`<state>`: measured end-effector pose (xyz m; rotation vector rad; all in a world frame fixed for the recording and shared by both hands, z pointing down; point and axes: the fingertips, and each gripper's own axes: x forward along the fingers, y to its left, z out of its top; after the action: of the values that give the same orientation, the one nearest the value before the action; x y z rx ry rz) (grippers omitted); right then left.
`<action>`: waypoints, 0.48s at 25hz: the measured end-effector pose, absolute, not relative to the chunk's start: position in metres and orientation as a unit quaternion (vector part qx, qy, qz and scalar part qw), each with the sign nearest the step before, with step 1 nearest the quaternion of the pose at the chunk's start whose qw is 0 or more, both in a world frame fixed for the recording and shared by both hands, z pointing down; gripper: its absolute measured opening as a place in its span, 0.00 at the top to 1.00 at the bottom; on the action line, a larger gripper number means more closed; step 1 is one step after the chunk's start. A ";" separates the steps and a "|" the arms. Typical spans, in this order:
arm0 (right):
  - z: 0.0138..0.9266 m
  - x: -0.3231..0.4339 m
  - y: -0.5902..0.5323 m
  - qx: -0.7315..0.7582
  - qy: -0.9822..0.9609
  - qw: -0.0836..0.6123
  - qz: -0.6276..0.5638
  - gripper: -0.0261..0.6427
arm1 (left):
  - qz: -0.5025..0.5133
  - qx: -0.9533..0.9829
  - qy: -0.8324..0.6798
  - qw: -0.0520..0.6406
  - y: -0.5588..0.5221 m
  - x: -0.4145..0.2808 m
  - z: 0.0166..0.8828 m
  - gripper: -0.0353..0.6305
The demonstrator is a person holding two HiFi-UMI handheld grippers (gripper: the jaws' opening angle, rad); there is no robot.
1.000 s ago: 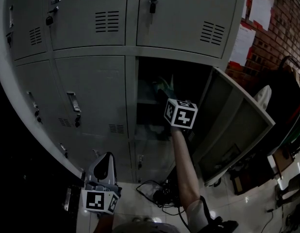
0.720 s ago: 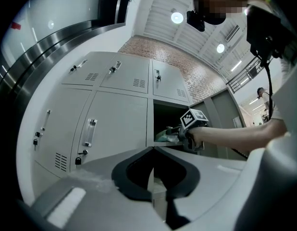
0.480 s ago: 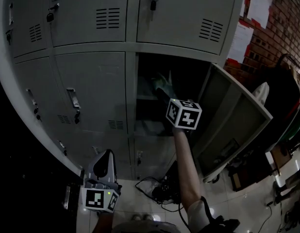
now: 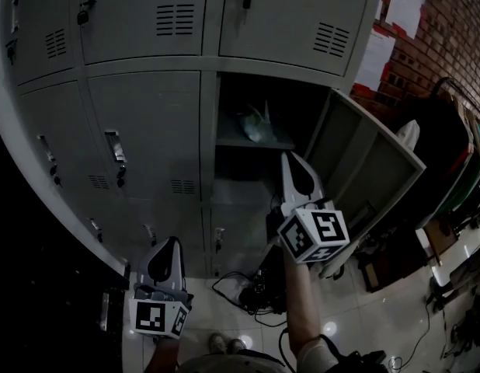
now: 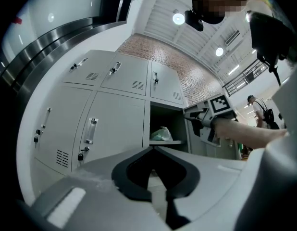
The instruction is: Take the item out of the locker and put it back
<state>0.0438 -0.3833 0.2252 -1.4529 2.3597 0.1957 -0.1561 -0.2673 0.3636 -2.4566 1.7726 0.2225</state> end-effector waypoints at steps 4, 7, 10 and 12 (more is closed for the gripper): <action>0.235 0.050 -0.310 -0.499 0.841 0.188 0.091 0.96 | 0.071 -0.808 0.583 0.041 -0.241 -0.151 0.375 0.94; 0.264 0.074 -0.258 -0.507 0.842 0.170 0.071 0.96 | 0.070 -0.810 0.582 0.035 -0.211 -0.139 0.381 0.94; 0.309 0.099 -0.208 -0.519 0.840 0.159 0.023 0.95 | 0.070 -0.812 0.578 0.035 -0.173 -0.121 0.385 0.94; 0.336 0.109 -0.169 -0.522 0.840 0.146 0.004 0.91 | 0.072 -0.813 0.576 0.041 -0.141 -0.105 0.387 0.94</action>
<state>0.1087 -0.1690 0.3360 -1.5043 2.4186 0.0122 -0.1051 -0.1408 0.3868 -2.4889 1.7650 0.2193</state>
